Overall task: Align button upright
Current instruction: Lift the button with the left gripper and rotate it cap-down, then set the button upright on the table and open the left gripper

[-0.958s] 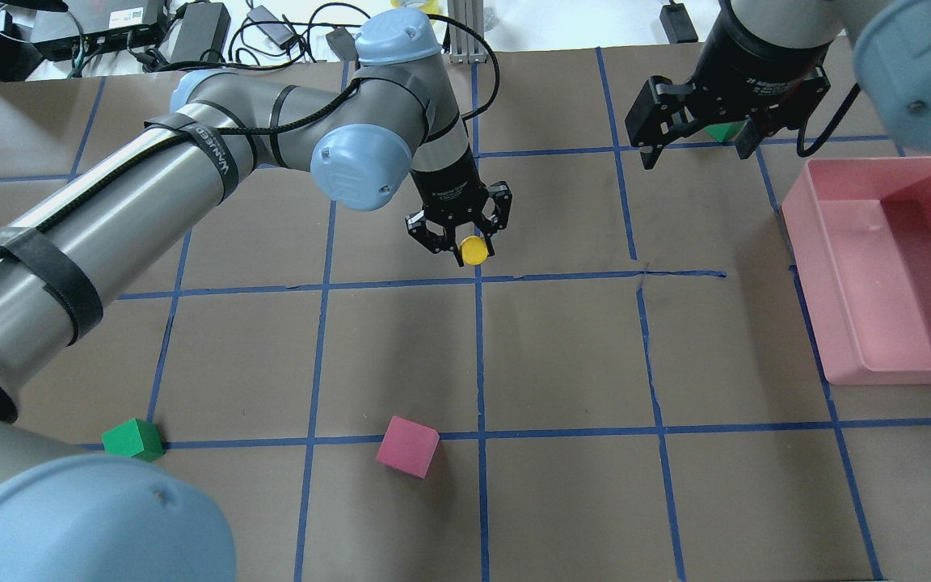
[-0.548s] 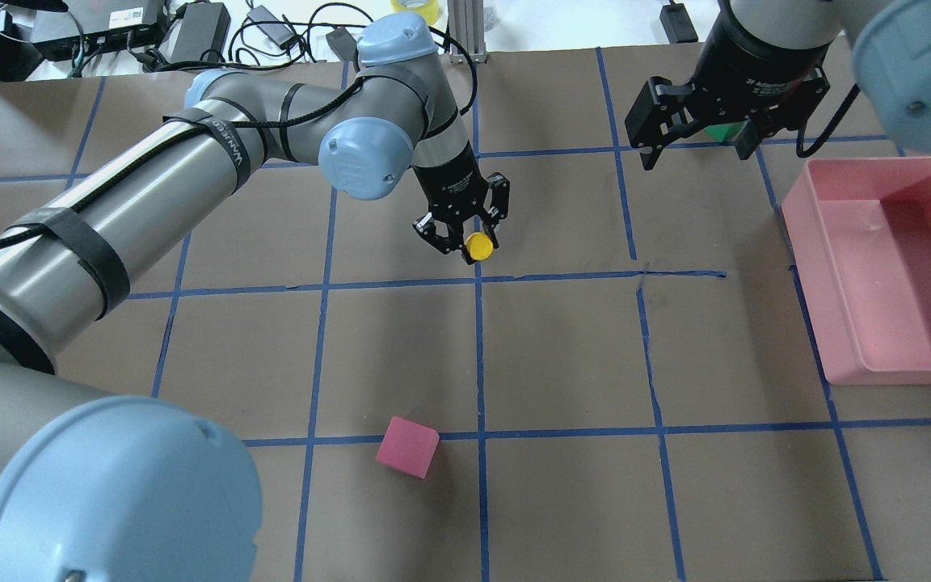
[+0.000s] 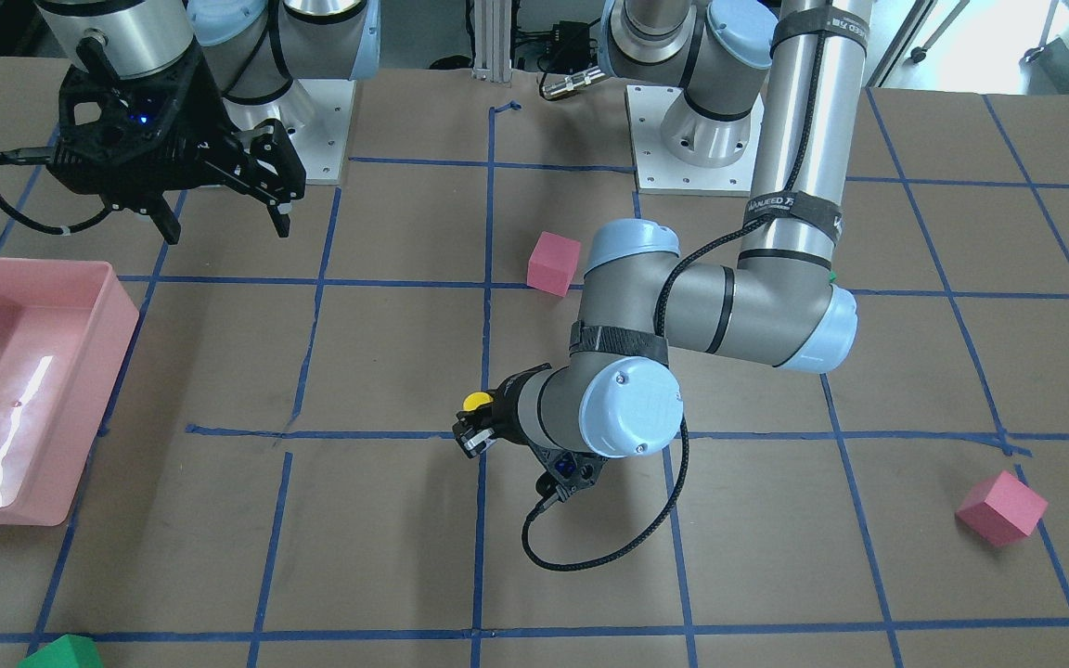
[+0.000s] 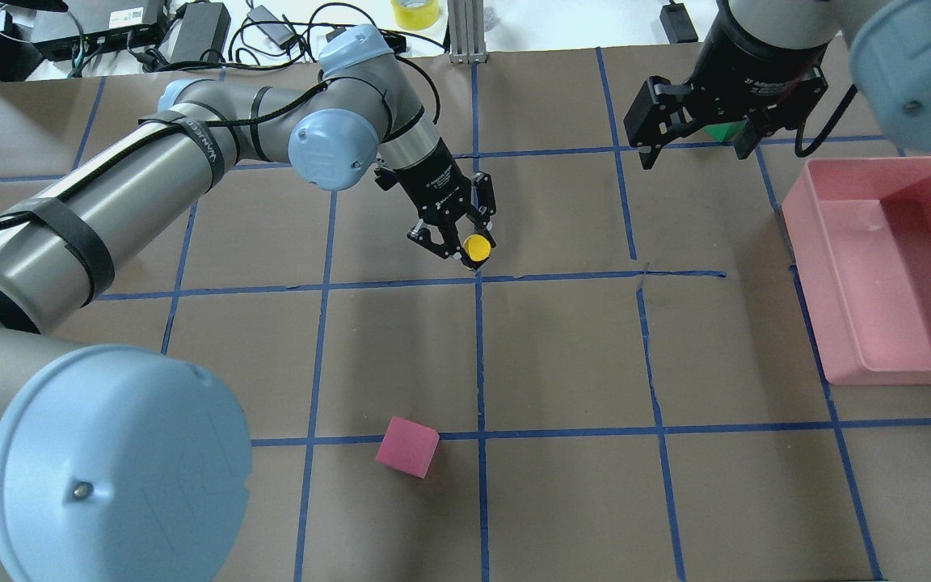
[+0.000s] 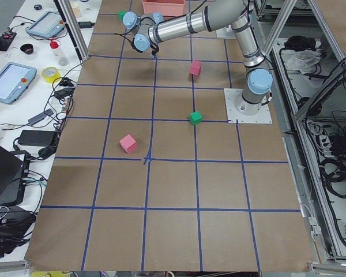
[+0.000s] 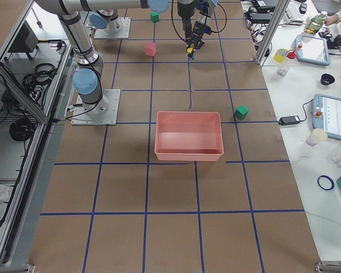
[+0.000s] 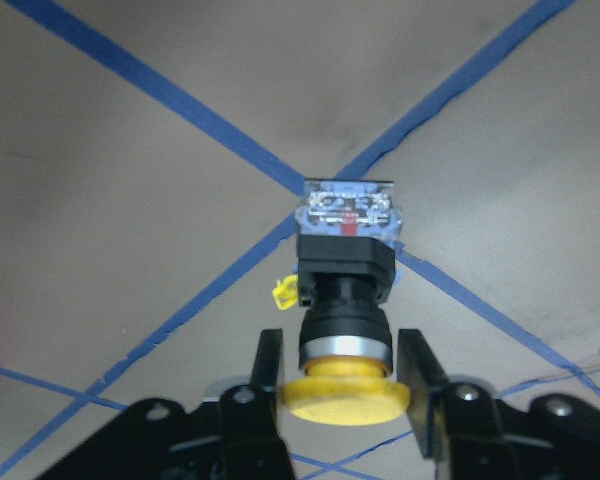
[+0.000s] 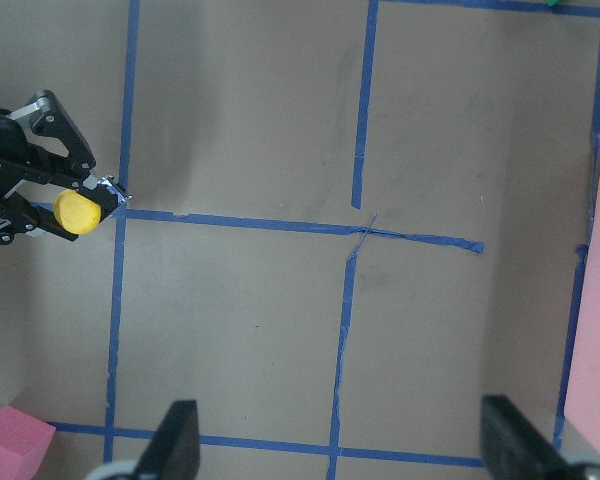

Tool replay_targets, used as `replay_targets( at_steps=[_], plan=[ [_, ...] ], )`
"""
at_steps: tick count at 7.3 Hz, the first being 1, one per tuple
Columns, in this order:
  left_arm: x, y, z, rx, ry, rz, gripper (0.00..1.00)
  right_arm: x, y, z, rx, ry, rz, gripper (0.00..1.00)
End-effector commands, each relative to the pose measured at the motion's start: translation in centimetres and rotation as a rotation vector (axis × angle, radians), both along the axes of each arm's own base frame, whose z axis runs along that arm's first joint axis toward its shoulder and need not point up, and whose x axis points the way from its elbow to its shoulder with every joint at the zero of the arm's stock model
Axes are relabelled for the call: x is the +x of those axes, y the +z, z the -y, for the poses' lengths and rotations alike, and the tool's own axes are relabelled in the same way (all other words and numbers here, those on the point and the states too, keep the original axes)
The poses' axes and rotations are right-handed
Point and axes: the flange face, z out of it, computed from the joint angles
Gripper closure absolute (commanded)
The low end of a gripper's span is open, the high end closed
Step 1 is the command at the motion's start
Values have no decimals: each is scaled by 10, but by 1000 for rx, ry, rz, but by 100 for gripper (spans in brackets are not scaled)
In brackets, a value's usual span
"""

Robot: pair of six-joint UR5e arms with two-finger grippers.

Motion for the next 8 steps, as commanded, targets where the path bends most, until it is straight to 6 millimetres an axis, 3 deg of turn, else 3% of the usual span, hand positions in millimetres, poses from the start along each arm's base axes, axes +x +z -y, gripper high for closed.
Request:
replay_targets(
  at_steps=[1,2,4,5,6,7,8],
  plan=[
    [-1,-12,-2,35,21,-17,94,-1,0,0,1,-1,0,0],
    [0,-12,-3,36,21,-12,89,-1,0,-1,3,-3,-2,0],
    [2,-20,-5,63,18,2,62,-4,2,-3,4,-4,-29,0],
    [2,-19,-6,62,19,2,42,-4,2,-3,3,-4,-31,0],
    [2,-17,-9,57,14,2,10,-5,2,-2,2,-6,-32,0],
    [3,-14,-8,50,10,-4,0,-5,1,-2,5,-12,-32,0],
    [2,-8,-9,37,0,-6,0,-2,0,-2,7,-11,-26,0]
  ],
)
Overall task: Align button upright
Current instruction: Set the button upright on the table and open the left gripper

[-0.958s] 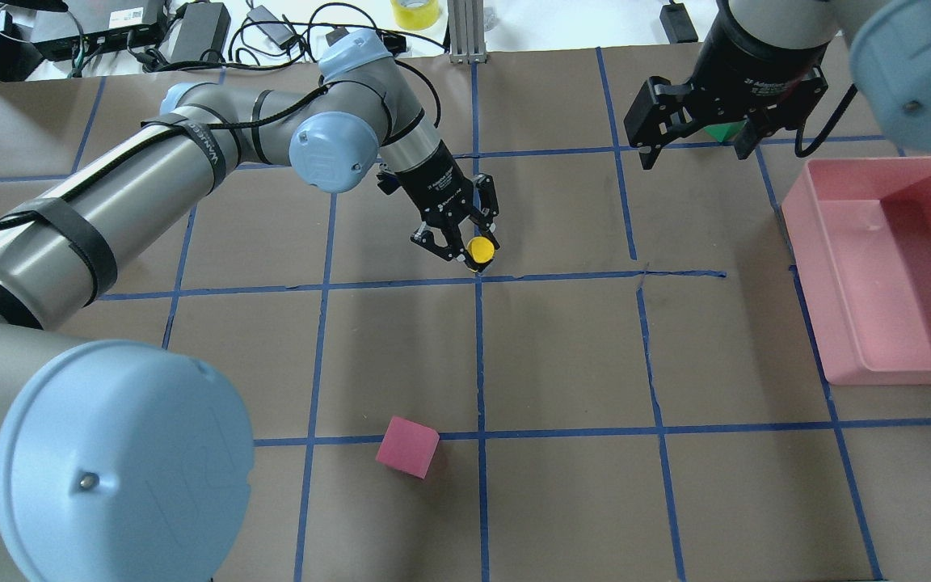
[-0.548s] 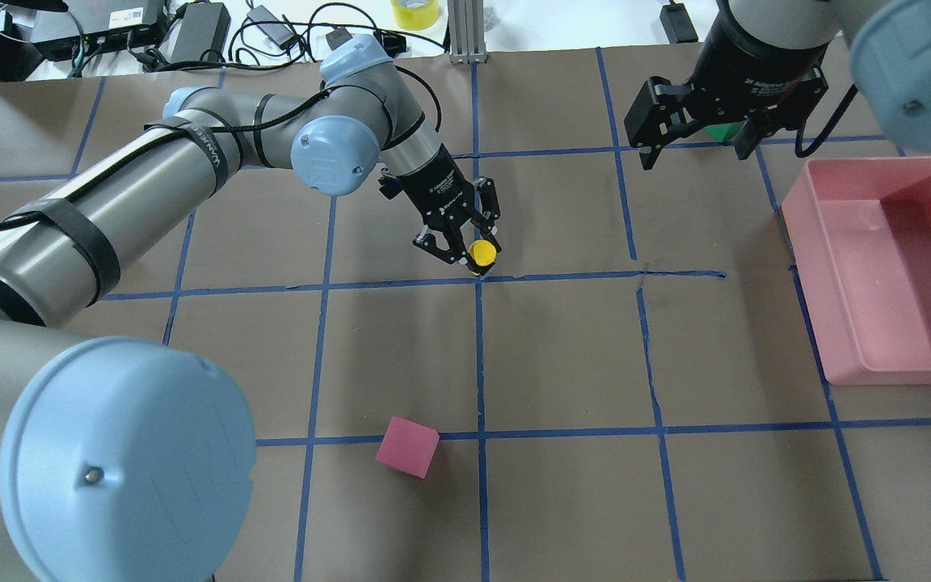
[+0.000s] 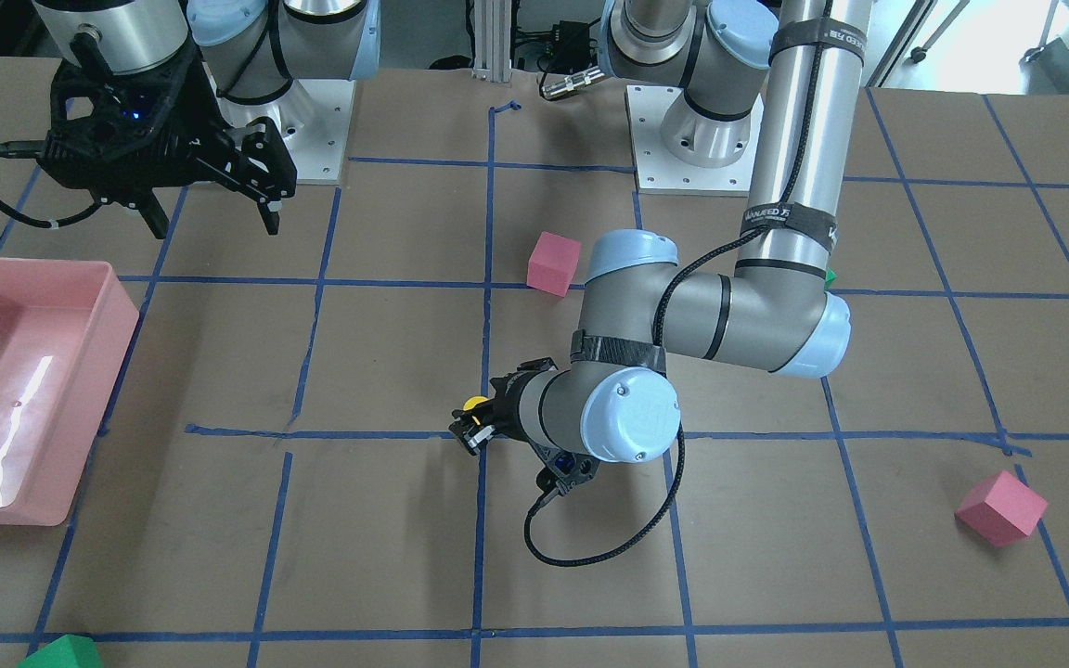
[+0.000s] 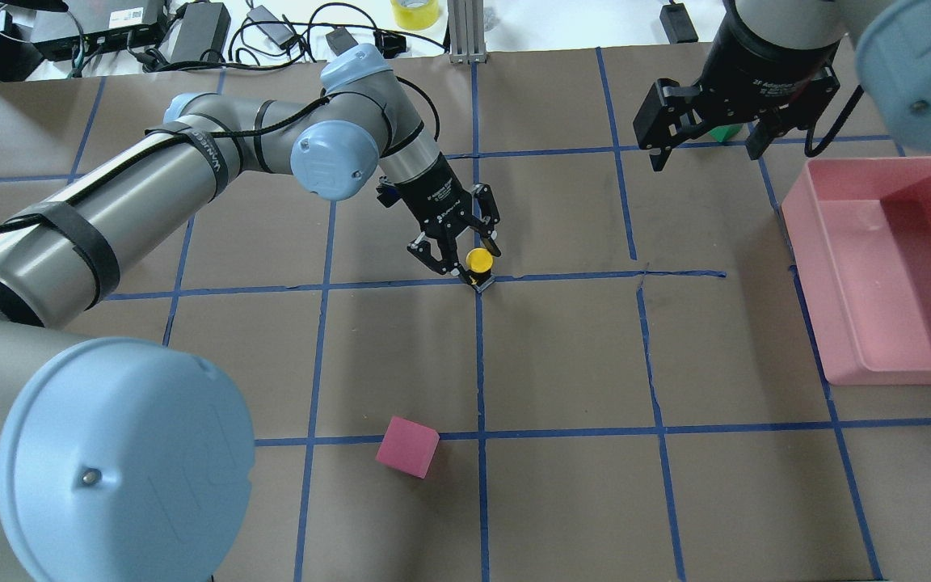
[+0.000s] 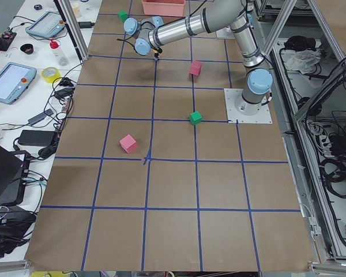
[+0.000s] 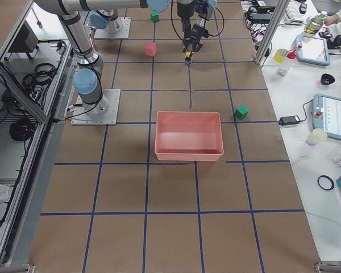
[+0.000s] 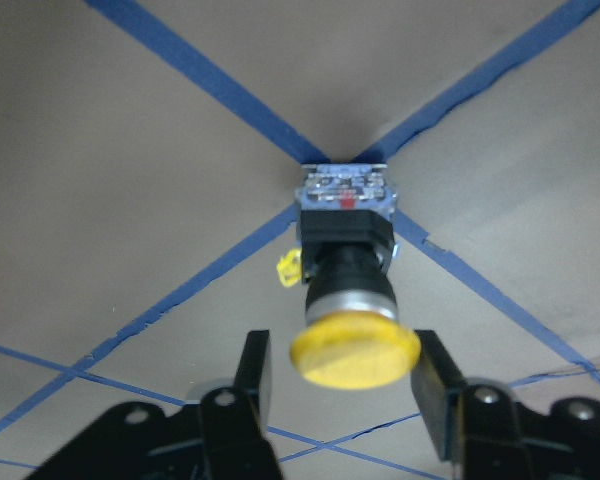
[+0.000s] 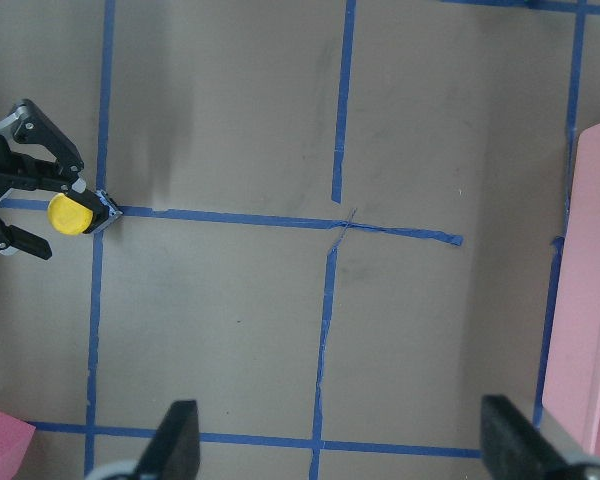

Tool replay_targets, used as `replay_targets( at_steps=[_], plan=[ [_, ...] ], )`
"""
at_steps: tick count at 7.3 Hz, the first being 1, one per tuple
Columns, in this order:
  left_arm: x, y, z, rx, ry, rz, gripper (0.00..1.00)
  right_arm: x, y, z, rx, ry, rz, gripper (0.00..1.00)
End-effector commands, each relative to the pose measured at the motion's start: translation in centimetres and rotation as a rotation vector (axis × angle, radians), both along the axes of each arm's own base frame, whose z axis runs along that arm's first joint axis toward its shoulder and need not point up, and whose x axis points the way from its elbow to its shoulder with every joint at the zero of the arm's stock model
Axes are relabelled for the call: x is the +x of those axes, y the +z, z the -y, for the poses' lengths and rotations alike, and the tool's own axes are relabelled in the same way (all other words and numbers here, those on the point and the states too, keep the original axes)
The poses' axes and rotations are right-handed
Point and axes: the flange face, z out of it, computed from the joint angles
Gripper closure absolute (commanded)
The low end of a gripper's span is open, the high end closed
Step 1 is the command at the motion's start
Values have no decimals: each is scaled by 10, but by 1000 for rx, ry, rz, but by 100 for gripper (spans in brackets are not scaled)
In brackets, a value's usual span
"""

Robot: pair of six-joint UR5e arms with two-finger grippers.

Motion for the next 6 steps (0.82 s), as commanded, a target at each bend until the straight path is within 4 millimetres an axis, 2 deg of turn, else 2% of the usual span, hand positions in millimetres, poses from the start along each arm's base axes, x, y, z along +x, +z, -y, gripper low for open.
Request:
replay_targets(
  at_steps=[1,2,3,4,6],
  plan=[
    [2,25,-1,-48,-16,-9,0,0,-5,0,21,-5,7,0],
    [22,56,-1,-126,-56,64,0,1,-6,-2,30,-3,8,0],
    [40,95,-10,-179,-94,106,0,2,-5,-3,29,-2,8,0],
    [47,138,-23,-268,-204,67,0,1,-4,-4,30,-2,4,0],
    [72,208,-61,-395,-482,139,0,0,-6,-7,56,-4,-2,0]
  ],
)
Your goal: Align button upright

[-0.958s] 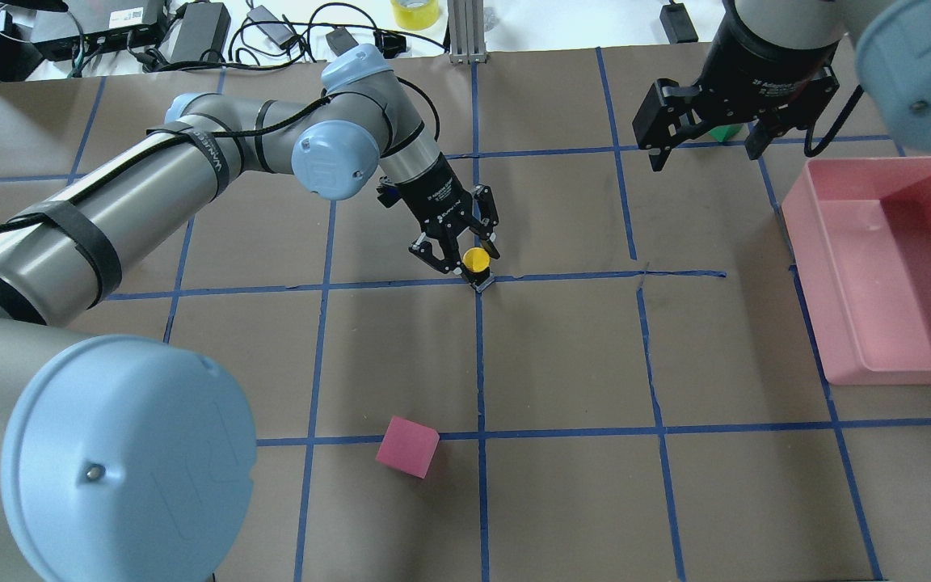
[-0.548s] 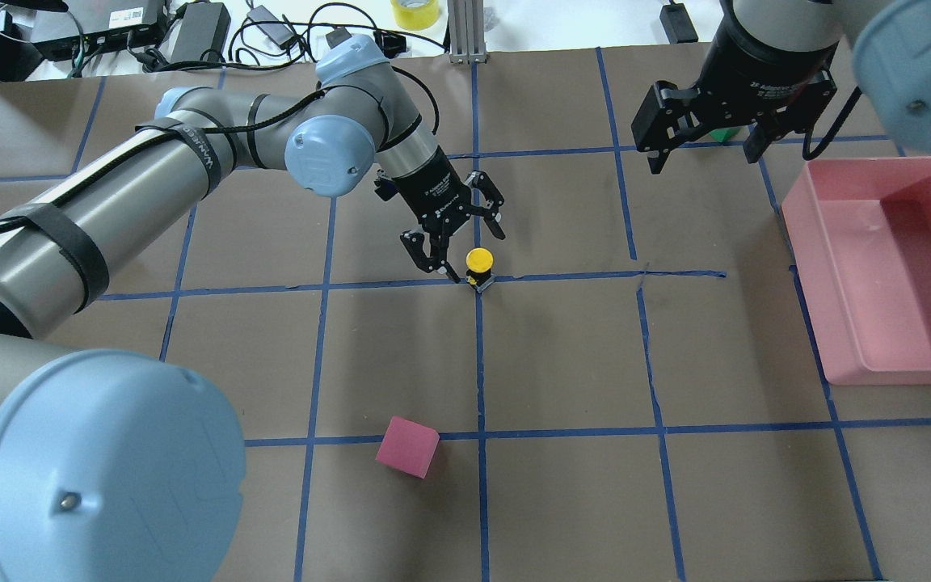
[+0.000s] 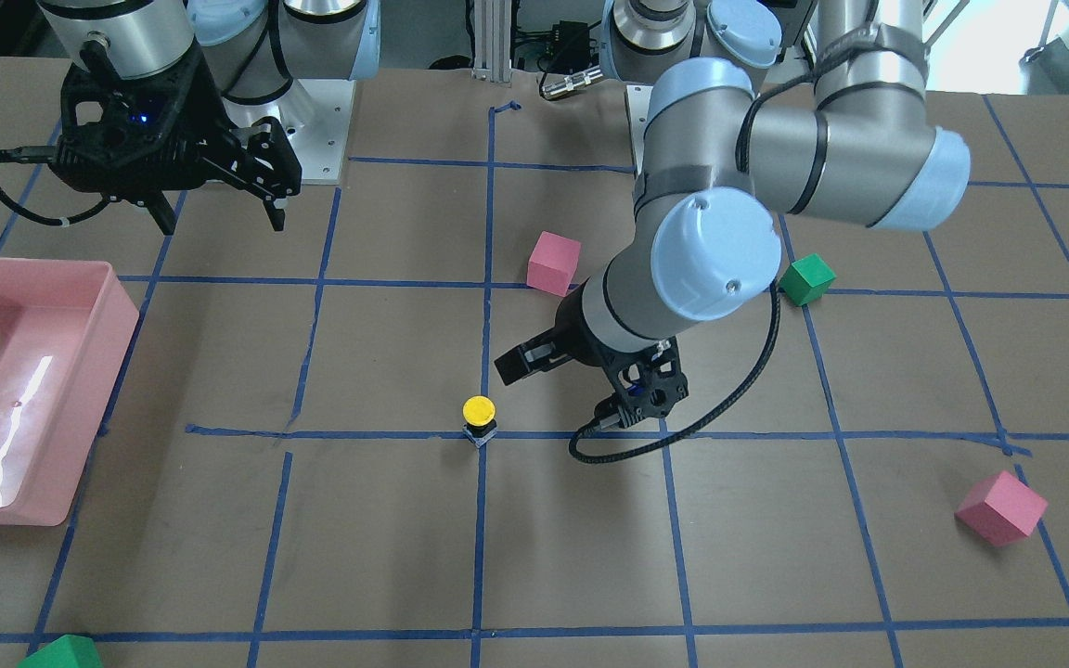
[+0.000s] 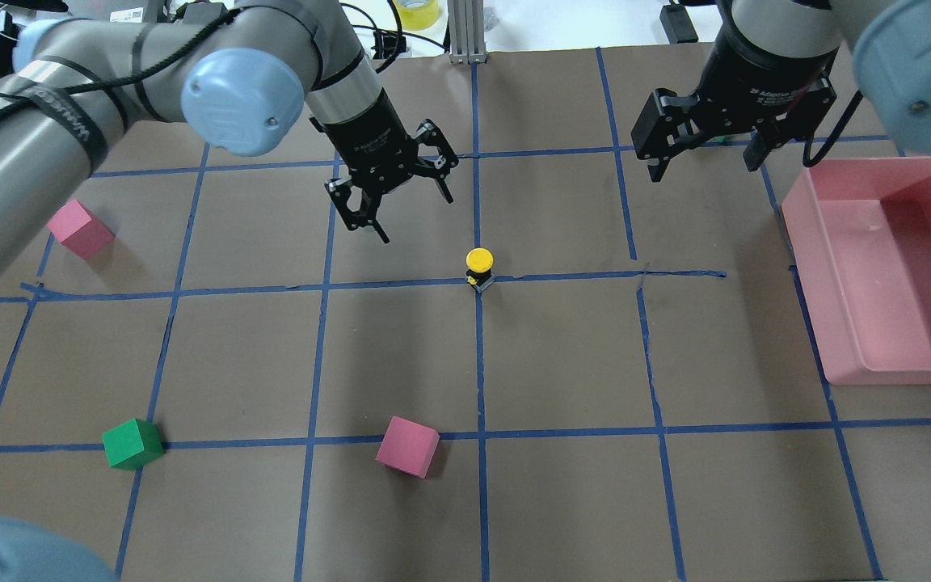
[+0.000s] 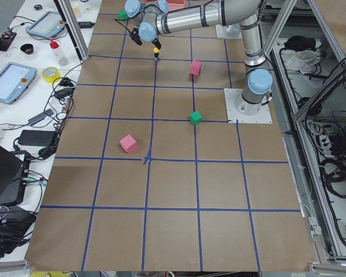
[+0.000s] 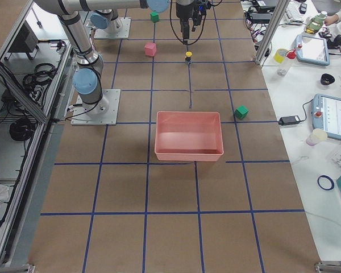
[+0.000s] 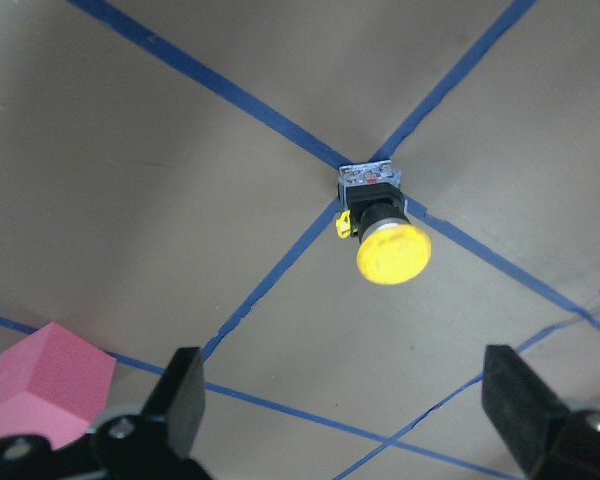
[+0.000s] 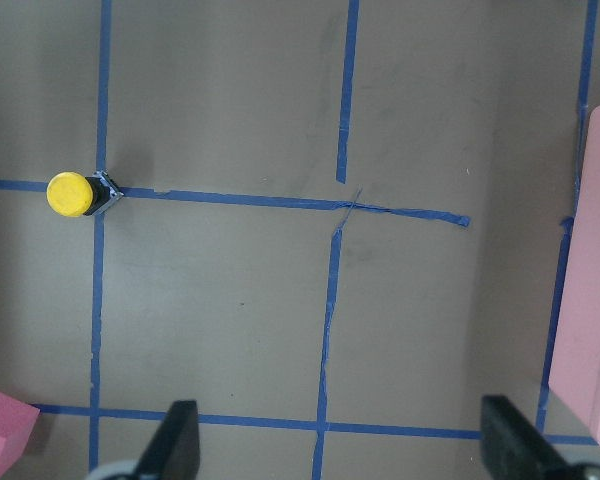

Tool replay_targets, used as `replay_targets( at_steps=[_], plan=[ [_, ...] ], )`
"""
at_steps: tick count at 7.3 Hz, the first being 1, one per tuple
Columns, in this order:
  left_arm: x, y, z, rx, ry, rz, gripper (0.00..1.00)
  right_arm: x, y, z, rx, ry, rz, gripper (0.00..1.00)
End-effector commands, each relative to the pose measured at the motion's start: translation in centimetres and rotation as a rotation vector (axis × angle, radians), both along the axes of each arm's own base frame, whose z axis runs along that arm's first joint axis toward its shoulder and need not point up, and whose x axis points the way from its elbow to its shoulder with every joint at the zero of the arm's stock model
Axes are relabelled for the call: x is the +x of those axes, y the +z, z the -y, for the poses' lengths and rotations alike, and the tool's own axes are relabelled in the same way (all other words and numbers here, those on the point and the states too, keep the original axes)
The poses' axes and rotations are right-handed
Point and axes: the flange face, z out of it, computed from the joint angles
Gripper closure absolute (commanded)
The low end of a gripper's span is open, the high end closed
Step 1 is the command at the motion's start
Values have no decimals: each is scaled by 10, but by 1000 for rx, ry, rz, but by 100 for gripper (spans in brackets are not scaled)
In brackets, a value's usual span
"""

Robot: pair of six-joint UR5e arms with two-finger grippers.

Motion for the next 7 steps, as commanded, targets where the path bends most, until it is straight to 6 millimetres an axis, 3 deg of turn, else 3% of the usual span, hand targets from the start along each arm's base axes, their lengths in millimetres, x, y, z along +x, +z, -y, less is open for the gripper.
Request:
replay_targets(
  at_steps=[1,3,4,6,7],
  plan=[
    [32,78,-41,-154,-279,50,0,-1,-1,-2,19,-2,-4,0],
    [73,124,-71,-296,-606,117,0,-2,2,-4,12,-4,-6,0],
    [91,137,-74,-329,-618,122,0,-2,4,-5,9,-4,-5,0],
    [107,141,-66,-437,-621,205,0,-1,4,-6,11,-2,-5,0],
    [105,135,-66,-484,-620,225,0,-1,4,-6,11,-2,-5,0]
  ],
)
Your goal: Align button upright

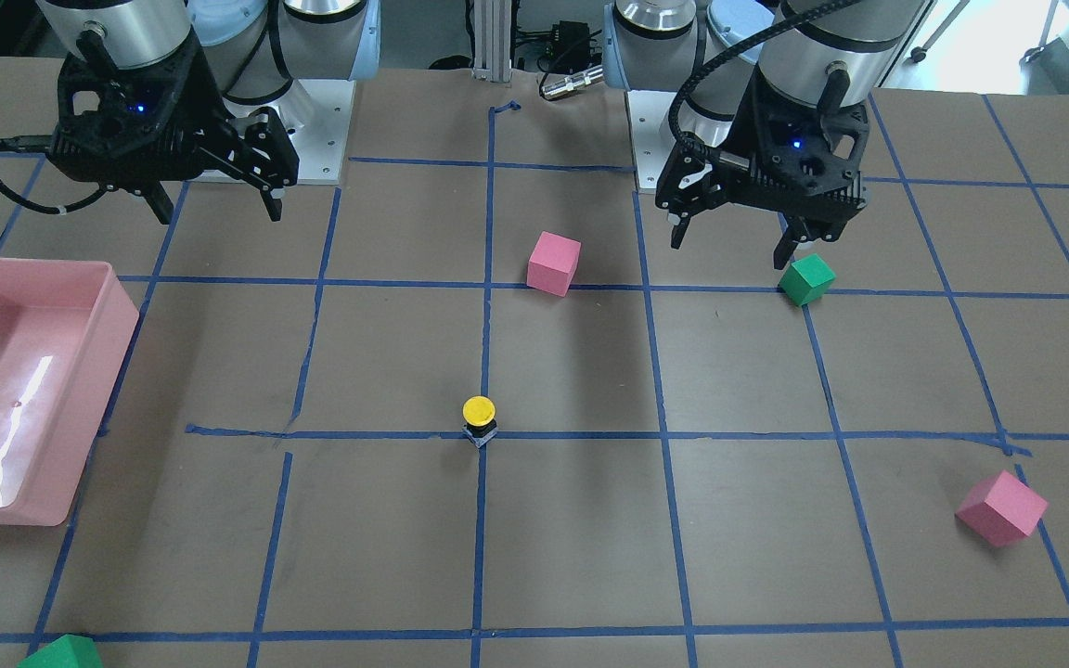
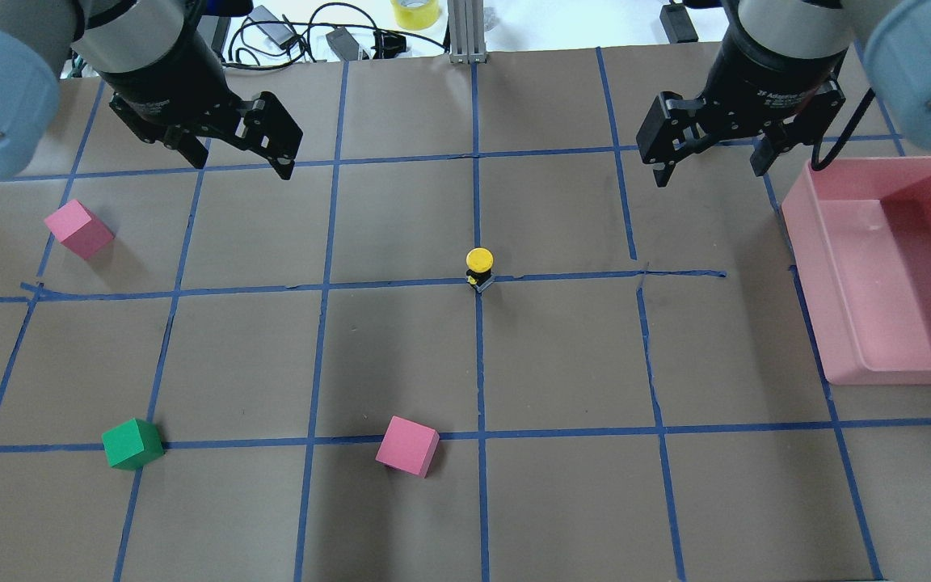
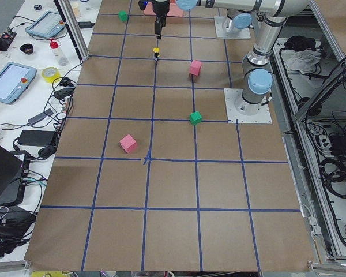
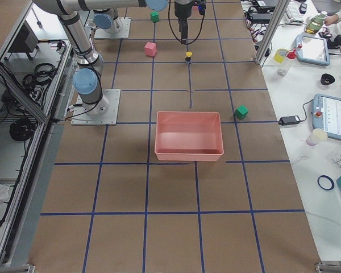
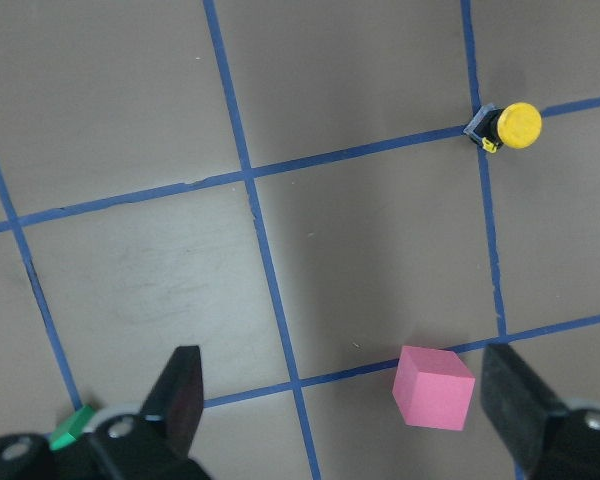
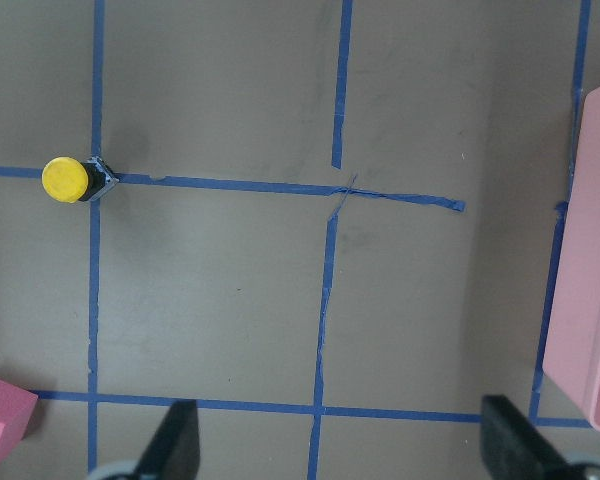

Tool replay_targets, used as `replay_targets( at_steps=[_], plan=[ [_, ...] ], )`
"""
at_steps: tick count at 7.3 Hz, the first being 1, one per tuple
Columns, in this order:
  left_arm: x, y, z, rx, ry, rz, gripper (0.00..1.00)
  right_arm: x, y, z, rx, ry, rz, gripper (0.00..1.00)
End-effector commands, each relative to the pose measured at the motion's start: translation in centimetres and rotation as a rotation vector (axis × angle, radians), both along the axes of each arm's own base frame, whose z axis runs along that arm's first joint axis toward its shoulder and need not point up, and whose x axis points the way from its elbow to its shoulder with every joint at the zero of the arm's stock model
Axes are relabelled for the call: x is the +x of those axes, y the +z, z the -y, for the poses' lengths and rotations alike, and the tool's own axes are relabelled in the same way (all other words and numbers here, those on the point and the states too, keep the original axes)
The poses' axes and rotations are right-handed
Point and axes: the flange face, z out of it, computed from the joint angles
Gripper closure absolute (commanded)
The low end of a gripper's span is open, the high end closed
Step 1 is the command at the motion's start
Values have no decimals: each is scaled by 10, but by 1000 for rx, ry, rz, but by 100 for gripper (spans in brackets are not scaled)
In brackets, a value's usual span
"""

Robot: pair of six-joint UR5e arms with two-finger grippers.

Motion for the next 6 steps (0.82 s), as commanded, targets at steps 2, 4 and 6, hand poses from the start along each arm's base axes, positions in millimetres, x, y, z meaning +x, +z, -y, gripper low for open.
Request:
replay_targets(
  at_steps=[2,4,6],
  plan=[
    [6,-7,-11,-75,1,34,0,0,0,0,1,1,0,0],
    [6,-8,-18,-36,32,32,0,0,0,0,1,-2,0,0],
    [4,-8,-23,6,216,-4,0,0,0,0,1,-1,1,0]
  ],
)
